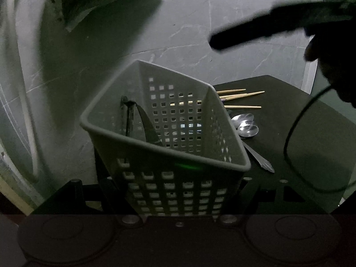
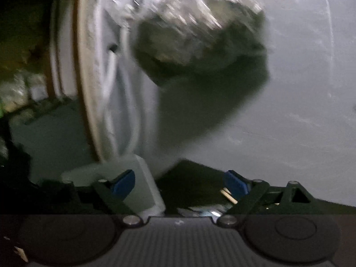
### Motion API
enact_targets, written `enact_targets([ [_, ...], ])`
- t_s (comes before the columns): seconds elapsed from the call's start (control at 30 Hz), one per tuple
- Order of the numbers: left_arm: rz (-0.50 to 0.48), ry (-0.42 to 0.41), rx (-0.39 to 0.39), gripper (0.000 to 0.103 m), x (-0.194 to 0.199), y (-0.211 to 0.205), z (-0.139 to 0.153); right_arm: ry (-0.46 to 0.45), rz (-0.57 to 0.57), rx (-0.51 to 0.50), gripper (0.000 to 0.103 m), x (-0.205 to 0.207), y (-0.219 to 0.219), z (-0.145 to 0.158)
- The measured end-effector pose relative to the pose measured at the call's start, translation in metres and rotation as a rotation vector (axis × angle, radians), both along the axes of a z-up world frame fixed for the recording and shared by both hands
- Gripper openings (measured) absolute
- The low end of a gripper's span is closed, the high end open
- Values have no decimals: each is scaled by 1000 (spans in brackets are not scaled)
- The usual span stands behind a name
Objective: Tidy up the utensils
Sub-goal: 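Move the right gripper back over the utensil pile toward a metal spoon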
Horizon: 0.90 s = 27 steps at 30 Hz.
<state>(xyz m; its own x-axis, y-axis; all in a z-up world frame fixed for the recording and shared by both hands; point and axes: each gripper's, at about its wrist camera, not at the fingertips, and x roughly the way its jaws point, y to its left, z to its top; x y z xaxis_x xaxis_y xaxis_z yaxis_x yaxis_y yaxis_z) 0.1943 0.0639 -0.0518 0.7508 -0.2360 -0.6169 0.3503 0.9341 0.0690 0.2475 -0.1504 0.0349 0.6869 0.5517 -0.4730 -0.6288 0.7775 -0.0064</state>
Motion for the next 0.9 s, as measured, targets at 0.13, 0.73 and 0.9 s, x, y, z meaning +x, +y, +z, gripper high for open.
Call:
enact_targets([
  [0.13, 12, 4, 2, 77, 1, -2, 1, 35, -69, -112, 101, 18, 1, -22],
  [0.73, 49, 7, -10, 77, 5, -9, 0, 254, -170, -349, 103, 19, 9, -104],
  [0.9, 46, 8, -9, 77, 7, -9, -1, 133, -141, -505, 103, 8, 11, -117],
])
